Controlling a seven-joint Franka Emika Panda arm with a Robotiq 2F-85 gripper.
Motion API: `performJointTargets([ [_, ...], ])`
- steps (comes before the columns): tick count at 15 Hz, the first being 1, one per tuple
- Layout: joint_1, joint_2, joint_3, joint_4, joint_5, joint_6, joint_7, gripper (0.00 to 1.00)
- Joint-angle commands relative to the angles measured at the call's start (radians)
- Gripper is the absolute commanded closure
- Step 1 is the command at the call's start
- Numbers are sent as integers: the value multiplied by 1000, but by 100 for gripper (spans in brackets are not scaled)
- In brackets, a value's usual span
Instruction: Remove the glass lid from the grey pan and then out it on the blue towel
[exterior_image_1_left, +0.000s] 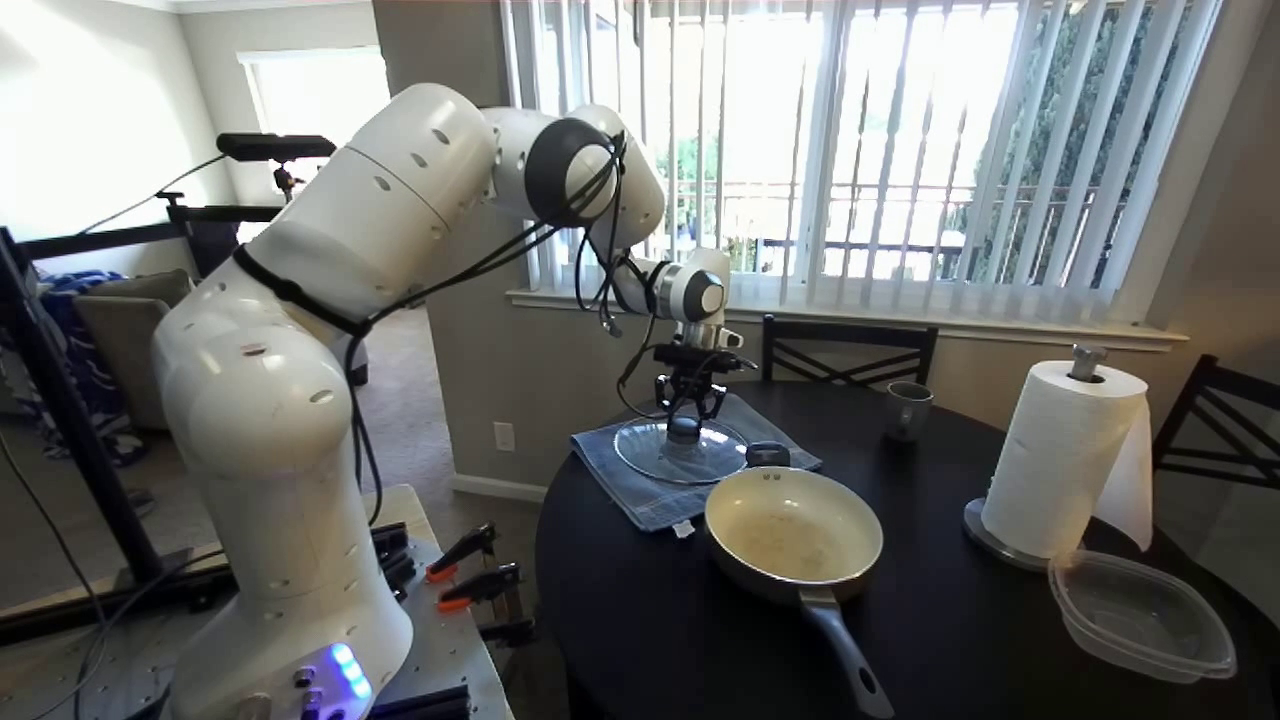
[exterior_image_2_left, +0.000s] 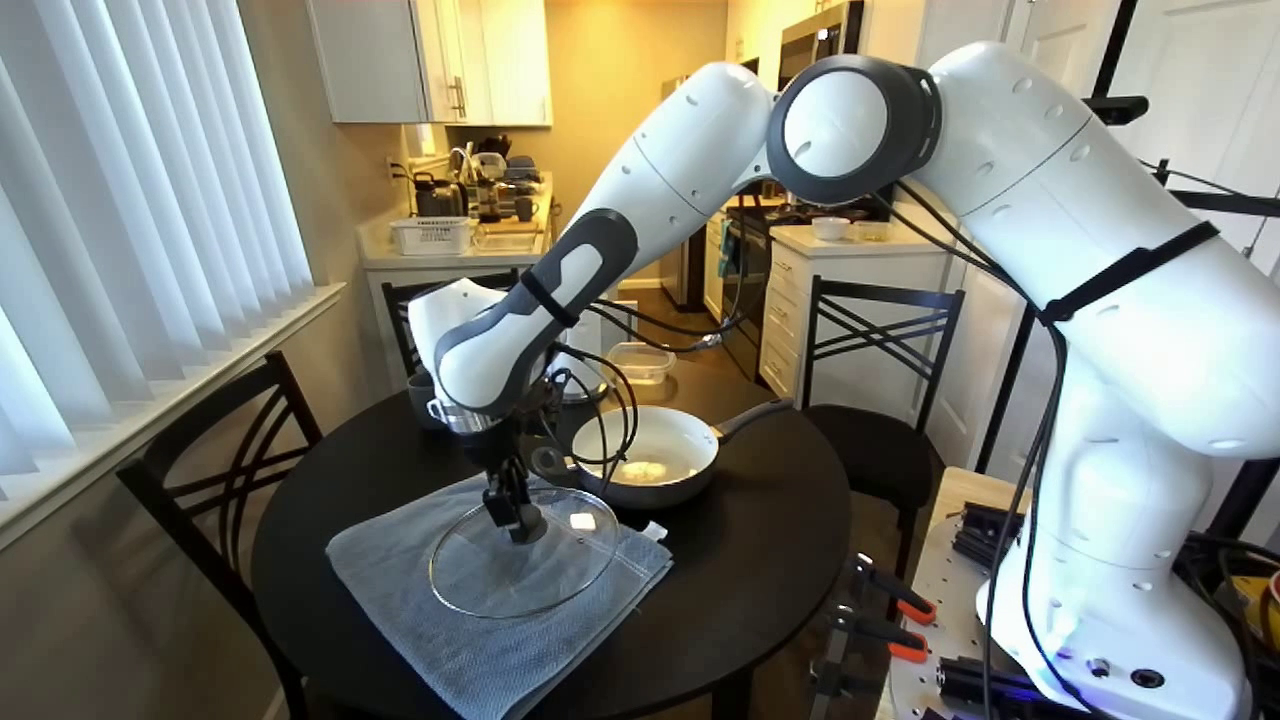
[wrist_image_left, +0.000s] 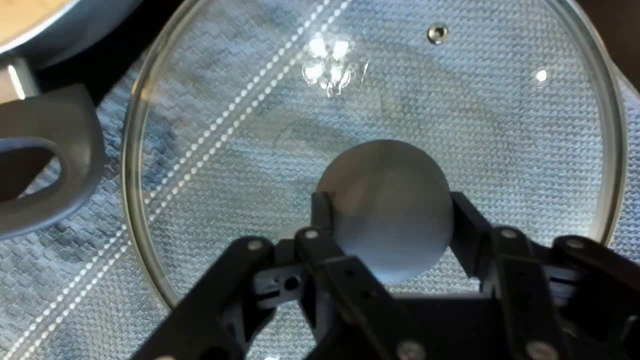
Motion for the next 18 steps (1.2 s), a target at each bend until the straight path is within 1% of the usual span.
performJointTargets([
  [1, 12, 2, -7, 11, -14, 24, -2, 67],
  [6, 24, 12, -8, 10, -21, 34, -2, 67],
  [7, 28, 13, -10, 11, -25, 22, -5, 17],
  [8, 30, 12, -10, 11, -26, 21, -4, 15],
  [10, 36, 7, -14, 17, -30, -6, -1, 5],
  [12, 50, -1, -29, 27, -45, -61, 12, 0],
  [15, 61, -6, -43, 45, -80, -122, 9, 0],
  [16, 42, 21, -23, 57, -51, -88, 3, 0],
  [18, 46, 20, -29, 63, -61, -104, 3, 0],
])
